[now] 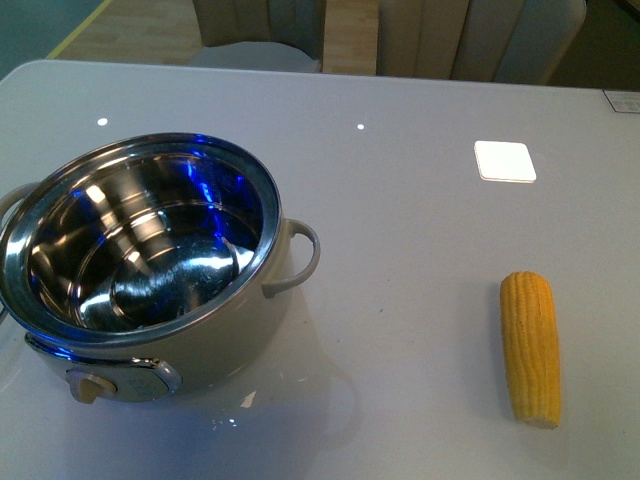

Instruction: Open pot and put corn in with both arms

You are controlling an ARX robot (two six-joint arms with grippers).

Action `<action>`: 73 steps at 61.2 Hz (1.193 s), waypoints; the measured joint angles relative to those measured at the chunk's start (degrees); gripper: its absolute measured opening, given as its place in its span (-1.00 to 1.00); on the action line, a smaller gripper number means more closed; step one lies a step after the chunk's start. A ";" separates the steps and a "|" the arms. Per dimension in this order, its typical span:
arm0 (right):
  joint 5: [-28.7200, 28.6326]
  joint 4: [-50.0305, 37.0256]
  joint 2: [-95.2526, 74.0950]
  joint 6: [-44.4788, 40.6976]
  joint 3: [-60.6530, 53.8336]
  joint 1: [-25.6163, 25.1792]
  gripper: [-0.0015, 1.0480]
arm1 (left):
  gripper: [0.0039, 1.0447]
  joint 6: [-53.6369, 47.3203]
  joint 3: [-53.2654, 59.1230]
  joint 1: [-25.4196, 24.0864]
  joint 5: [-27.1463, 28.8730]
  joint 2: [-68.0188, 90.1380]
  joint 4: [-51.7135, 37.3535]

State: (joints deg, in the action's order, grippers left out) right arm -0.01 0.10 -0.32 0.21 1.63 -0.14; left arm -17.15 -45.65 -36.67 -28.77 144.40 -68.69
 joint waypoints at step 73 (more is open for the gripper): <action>0.02 0.00 0.00 -0.02 0.00 0.00 0.83 | 0.87 5.66 7.45 1.46 2.43 -23.98 4.09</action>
State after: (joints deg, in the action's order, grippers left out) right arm 0.01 0.10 -0.32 0.19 1.63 -0.14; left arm -11.49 -38.20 -35.20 -26.35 120.42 -64.60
